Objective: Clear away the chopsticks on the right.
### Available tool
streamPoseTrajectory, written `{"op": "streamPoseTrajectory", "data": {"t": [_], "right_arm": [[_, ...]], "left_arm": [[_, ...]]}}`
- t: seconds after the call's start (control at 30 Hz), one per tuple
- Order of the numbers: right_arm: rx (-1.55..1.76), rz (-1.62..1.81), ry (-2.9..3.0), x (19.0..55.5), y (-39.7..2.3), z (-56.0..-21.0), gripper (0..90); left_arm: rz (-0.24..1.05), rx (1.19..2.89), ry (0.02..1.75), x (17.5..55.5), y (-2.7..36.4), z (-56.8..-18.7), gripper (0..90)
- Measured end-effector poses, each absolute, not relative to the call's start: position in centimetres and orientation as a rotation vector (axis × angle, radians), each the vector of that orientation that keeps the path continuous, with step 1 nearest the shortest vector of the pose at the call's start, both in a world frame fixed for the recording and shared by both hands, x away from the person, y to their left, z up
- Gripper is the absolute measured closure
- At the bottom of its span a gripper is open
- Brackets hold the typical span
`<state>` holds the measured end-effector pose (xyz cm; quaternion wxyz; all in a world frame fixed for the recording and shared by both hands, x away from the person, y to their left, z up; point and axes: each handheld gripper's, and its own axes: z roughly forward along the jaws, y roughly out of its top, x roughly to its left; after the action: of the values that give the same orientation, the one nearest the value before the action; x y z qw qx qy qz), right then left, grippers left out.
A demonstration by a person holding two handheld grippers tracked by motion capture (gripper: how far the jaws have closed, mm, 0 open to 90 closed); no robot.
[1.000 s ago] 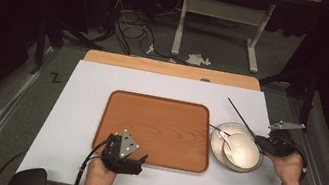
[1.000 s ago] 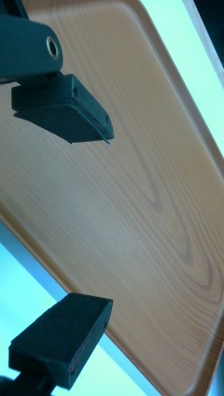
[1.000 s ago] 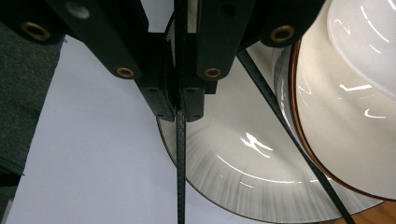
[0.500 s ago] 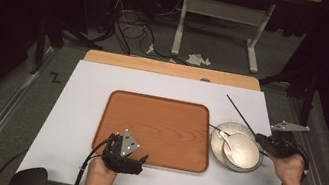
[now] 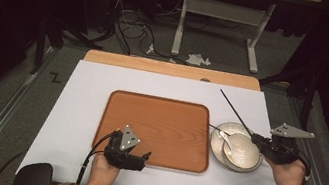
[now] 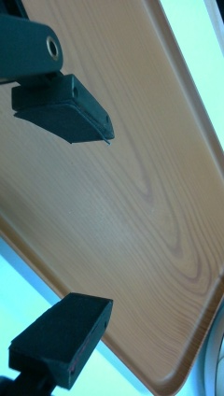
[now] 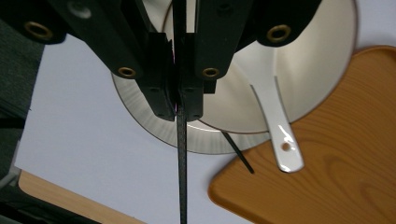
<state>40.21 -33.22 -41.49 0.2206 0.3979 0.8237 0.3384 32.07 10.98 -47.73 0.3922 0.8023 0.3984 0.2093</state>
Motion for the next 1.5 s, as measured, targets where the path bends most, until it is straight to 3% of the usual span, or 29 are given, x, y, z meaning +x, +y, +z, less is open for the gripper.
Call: {"op": "streamPoseTrajectory", "data": {"t": [0.5, 0.67, 1.13, 1.5], "right_arm": [[1.017, 1.029, 2.313, 35.3, -30.0, -40.0, 86.4], [0.974, 1.03, 2.353, 34.3, -27.0, -40.4, 86.4], [0.945, 0.951, 2.421, 35.2, -20.2, -44.0, 86.3], [0.954, 0.884, 2.455, 36.4, -18.4, -46.7, 86.1]], "left_arm": [[0.49, 2.042, 0.948, 33.7, 9.6, -47.6, 16.4], [0.411, 1.994, 0.948, 34.1, 9.3, -47.3, 16.4], [0.454, 2.03, 0.911, 34.0, 8.9, -47.2, 16.4], [0.513, 2.067, 0.887, 33.4, 8.6, -47.2, 16.4]]}}
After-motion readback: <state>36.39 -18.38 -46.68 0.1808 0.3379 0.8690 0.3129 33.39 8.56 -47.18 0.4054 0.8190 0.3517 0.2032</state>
